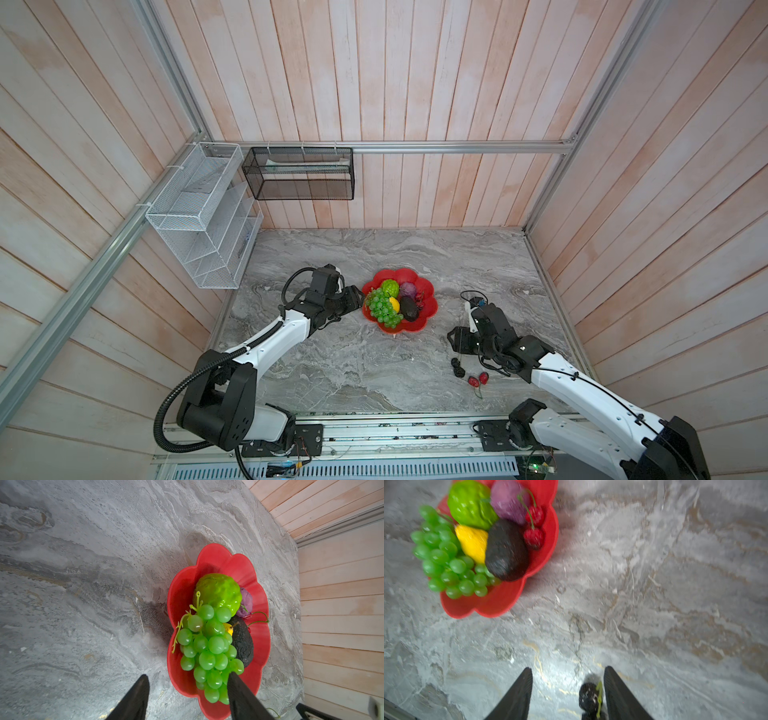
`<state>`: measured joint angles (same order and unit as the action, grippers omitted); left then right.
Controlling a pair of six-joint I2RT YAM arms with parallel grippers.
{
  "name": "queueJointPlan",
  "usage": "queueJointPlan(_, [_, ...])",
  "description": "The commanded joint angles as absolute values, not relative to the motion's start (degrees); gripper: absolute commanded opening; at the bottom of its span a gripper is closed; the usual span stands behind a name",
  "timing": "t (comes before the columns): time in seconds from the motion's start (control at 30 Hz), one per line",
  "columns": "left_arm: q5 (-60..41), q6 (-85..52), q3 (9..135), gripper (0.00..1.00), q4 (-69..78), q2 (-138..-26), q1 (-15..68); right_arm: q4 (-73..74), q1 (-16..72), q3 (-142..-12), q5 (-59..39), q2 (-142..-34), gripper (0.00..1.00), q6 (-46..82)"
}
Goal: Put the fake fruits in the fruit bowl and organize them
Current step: 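Move the right gripper back over the dark cherries, then lower the right gripper and grasp the dark cherries by the stem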
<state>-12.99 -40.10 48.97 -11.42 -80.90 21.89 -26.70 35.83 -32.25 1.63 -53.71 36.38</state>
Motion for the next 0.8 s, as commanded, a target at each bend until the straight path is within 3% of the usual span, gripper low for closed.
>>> queueJointPlan(0.0, [-12.1,-39.4,49.6,0.63,-8.8,-80.9,22.1,-32.5,39.4,-32.0,3.8,-52.5,0.57,43.5])
queueJointPlan(0.43, [-12.8,-38.7,48.0,0.63,-7.5,-80.9,21.1,-31.0,41.1,-28.3,6.5,-56.9,0.52,47.0])
queueJointPlan(0.6, [-13.6,-38.9,46.9,0.62,-6.5,-80.9,20.3,-26.9,41.0,-26.9,6.0,-59.6,0.43,46.8])
queueJointPlan(0.77, [-14.1,-38.8,46.3,0.63,-6.3,-80.5,19.8,-24.0,41.0,-26.7,6.7,-61.0,0.26,46.9])
